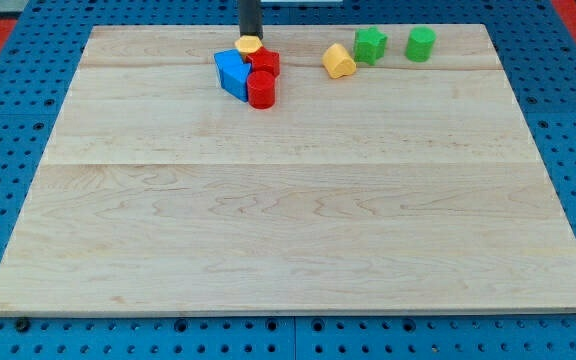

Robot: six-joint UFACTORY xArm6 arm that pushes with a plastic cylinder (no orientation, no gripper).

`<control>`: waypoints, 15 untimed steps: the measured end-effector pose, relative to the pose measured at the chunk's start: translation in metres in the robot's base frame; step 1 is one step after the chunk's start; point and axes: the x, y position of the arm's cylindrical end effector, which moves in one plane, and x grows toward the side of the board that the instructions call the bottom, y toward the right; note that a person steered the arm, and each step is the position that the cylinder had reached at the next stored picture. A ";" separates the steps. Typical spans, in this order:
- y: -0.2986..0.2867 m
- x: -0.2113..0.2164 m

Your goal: Move yellow heart to the right of the red circle

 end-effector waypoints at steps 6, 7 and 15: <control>0.175 0.022; 0.157 0.025; 0.287 0.061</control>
